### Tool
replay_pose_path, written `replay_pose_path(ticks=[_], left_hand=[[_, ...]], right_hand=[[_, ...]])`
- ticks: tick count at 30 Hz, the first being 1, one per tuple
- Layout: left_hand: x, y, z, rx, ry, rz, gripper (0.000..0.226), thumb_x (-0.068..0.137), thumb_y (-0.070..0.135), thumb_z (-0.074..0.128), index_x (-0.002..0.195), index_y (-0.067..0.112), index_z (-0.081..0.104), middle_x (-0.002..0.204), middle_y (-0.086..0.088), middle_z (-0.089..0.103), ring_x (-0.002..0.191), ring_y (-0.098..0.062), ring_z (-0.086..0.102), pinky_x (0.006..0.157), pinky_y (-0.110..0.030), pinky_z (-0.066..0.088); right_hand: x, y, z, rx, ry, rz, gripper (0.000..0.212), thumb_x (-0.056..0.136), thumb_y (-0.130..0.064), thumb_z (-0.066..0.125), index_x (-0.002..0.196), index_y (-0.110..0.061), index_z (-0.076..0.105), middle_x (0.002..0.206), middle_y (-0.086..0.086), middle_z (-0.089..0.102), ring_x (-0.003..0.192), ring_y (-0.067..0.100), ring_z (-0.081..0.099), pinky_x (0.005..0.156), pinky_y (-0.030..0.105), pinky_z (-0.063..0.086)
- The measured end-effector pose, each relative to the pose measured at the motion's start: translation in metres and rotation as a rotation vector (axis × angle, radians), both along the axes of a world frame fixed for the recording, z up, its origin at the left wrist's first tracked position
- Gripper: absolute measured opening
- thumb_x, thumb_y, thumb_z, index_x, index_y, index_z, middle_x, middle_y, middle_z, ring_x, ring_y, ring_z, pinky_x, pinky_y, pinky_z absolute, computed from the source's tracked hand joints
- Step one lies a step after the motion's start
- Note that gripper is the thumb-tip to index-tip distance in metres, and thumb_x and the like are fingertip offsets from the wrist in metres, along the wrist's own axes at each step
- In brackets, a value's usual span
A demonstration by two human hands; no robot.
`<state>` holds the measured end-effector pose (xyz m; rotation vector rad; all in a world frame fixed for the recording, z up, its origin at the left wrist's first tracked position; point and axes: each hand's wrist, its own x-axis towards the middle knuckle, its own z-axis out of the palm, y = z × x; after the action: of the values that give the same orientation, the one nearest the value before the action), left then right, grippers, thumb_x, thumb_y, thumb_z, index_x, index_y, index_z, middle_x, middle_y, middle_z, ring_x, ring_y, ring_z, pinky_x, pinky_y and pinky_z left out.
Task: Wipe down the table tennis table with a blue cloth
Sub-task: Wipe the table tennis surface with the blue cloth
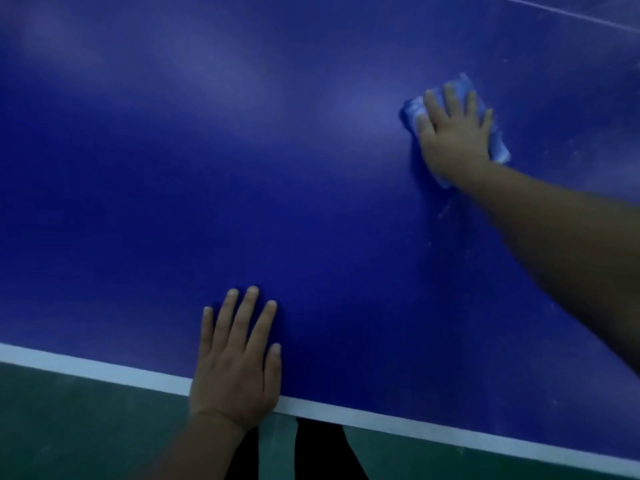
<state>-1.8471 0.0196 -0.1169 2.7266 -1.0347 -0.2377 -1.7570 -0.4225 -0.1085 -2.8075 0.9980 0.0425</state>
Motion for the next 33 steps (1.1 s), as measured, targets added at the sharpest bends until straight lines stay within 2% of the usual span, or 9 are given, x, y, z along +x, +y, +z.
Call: replay_pose_path(ticks=[2,7,9,13,15,23,29,31,33], left_hand=[[0.001,0.000,0.001,0.010,0.013,0.000,0.057,0.095,0.035,0.035,0.144,0.009,0.046,0.157,-0.014,0.033,0.149,-0.033,0.021,0.118,-0.059,0.014],[0.001,-0.001,0.003,0.043,0.018,0.005,0.059,0.094,0.036,0.034,0.144,0.008,0.047,0.157,-0.015,0.032,0.148,-0.034,0.021,0.118,-0.058,0.013],[0.001,0.000,0.002,0.047,0.011,0.004,0.059,0.093,0.036,0.034,0.144,0.008,0.046,0.157,-0.015,0.032,0.148,-0.034,0.020,0.119,-0.057,0.012],[0.001,0.001,0.002,0.064,0.010,0.001,0.060,0.093,0.037,0.033,0.145,0.008,0.045,0.157,-0.016,0.031,0.149,-0.033,0.019,0.119,-0.056,0.010],[0.001,0.001,0.002,0.075,0.002,0.002,0.060,0.094,0.037,0.033,0.145,0.008,0.045,0.157,-0.016,0.031,0.149,-0.033,0.019,0.119,-0.056,0.010],[0.001,-0.001,0.005,0.085,0.006,0.011,0.060,0.093,0.038,0.033,0.145,0.009,0.044,0.157,-0.015,0.032,0.149,-0.034,0.020,0.119,-0.057,0.011],[0.002,-0.011,0.018,0.054,0.055,0.102,0.061,0.092,0.039,0.034,0.138,0.005,0.052,0.151,-0.016,0.042,0.142,-0.034,0.031,0.120,-0.051,0.012],[0.013,-0.022,0.025,-0.017,0.072,0.153,0.060,0.091,0.039,0.035,0.137,0.003,0.051,0.149,-0.017,0.043,0.139,-0.034,0.035,0.121,-0.049,0.012],[0.033,-0.041,0.030,-0.062,0.059,0.144,0.060,0.092,0.039,0.035,0.137,0.002,0.051,0.149,-0.018,0.043,0.139,-0.035,0.036,0.120,-0.050,0.013]], right_hand=[[-0.007,0.047,-0.005,-0.064,-0.026,0.050,0.057,0.102,-0.047,0.024,0.155,-0.028,0.028,0.165,0.005,0.018,0.150,0.041,0.012,0.117,0.067,0.006],[-0.126,0.181,-0.015,0.034,0.048,0.983,0.054,0.103,-0.055,0.023,0.154,-0.037,0.024,0.164,-0.001,0.019,0.152,0.034,0.007,0.119,0.059,-0.001],[-0.130,0.124,-0.010,0.035,0.034,0.836,0.057,0.102,-0.058,0.017,0.155,-0.035,0.023,0.164,-0.002,0.018,0.151,0.034,0.010,0.119,0.057,0.000],[-0.123,-0.029,0.005,-0.036,0.071,-0.153,0.060,0.101,-0.052,0.017,0.158,-0.031,0.021,0.167,0.000,0.009,0.152,0.035,0.006,0.119,0.062,0.005],[-0.128,-0.037,0.010,0.029,0.044,-0.393,0.061,0.100,-0.052,0.017,0.158,-0.032,0.018,0.167,-0.002,0.007,0.152,0.034,0.002,0.119,0.062,0.002],[-0.185,0.113,-0.007,0.017,0.064,0.795,0.053,0.103,-0.054,0.026,0.153,-0.038,0.028,0.164,-0.002,0.020,0.152,0.034,0.011,0.119,0.058,0.003],[-0.133,-0.021,0.009,0.067,0.023,-0.413,0.059,0.101,-0.053,0.016,0.157,-0.036,0.016,0.167,-0.003,0.004,0.152,0.032,-0.001,0.118,0.063,-0.001],[-0.108,0.017,0.006,0.015,0.027,-0.402,0.058,0.103,-0.050,0.020,0.158,-0.032,0.018,0.167,0.001,0.007,0.151,0.038,0.003,0.116,0.066,0.002],[-0.089,0.085,-0.006,-0.035,-0.018,-0.009,0.055,0.103,-0.047,0.027,0.156,-0.030,0.027,0.165,0.004,0.017,0.150,0.041,0.011,0.116,0.067,0.003]])
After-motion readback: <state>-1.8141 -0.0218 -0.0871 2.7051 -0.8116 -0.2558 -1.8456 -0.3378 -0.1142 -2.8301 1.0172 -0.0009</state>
